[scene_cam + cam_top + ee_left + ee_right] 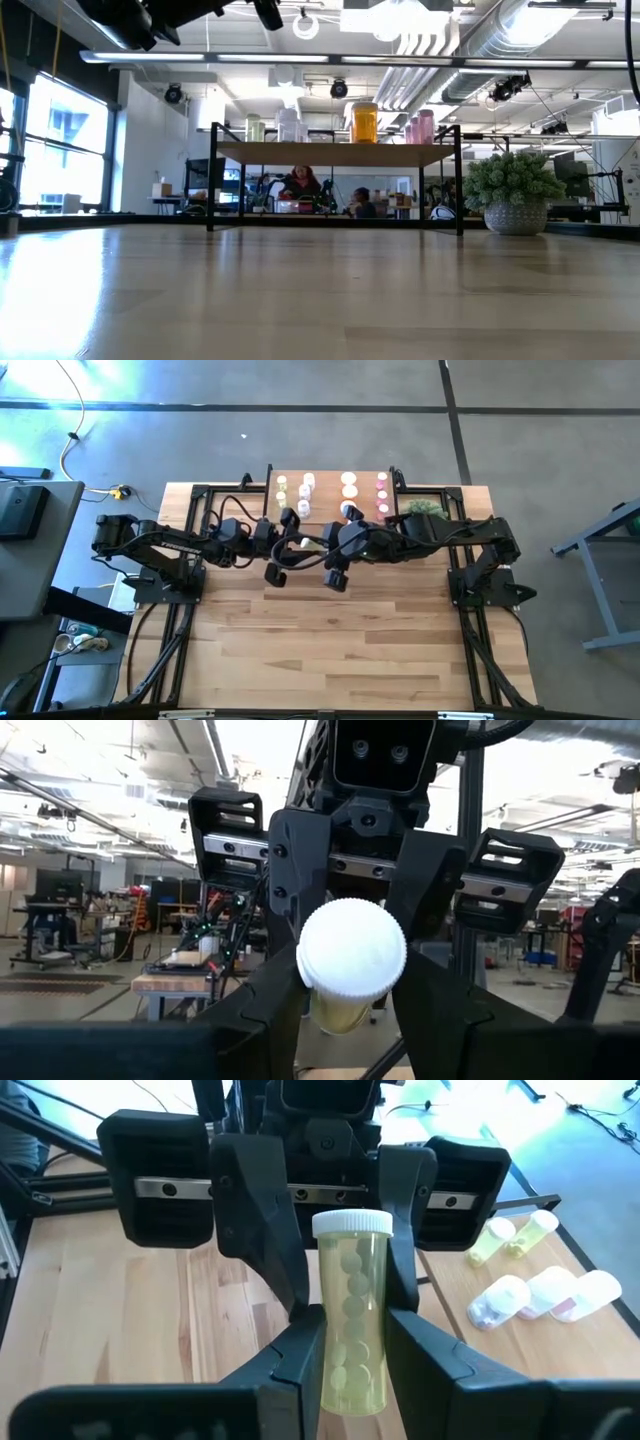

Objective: Pick and place medicine bottles onto shelf by color
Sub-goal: Put the yellow pill bottle aligned with the other yellow pill bottle on the shelf

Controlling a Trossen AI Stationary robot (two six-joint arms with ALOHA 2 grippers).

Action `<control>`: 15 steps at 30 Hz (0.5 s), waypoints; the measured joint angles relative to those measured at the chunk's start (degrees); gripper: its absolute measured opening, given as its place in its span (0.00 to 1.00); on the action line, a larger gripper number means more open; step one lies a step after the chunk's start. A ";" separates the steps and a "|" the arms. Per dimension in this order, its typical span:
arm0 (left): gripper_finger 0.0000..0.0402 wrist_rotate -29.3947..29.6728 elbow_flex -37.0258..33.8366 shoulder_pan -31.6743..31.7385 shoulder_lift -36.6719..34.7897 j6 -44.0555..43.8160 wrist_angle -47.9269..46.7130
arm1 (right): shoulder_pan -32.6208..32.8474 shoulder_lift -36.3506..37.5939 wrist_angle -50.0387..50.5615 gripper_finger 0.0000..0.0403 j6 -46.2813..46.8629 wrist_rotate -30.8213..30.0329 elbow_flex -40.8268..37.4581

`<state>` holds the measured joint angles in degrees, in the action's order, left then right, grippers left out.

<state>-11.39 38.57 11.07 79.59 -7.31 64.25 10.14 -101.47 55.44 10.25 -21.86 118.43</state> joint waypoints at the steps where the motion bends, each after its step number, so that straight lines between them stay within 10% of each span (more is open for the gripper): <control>1: 0.32 -0.02 0.00 -0.01 0.00 0.00 -0.24 | 0.03 0.00 0.28 0.22 0.01 0.28 0.00; 15: 0.32 -0.75 -0.02 -0.04 0.04 -0.07 -1.70 | 1.13 0.00 3.43 0.22 -1.71 0.64 0.02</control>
<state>-12.14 38.54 11.03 79.64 -7.38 62.55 11.27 -101.47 58.87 8.54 -21.22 118.45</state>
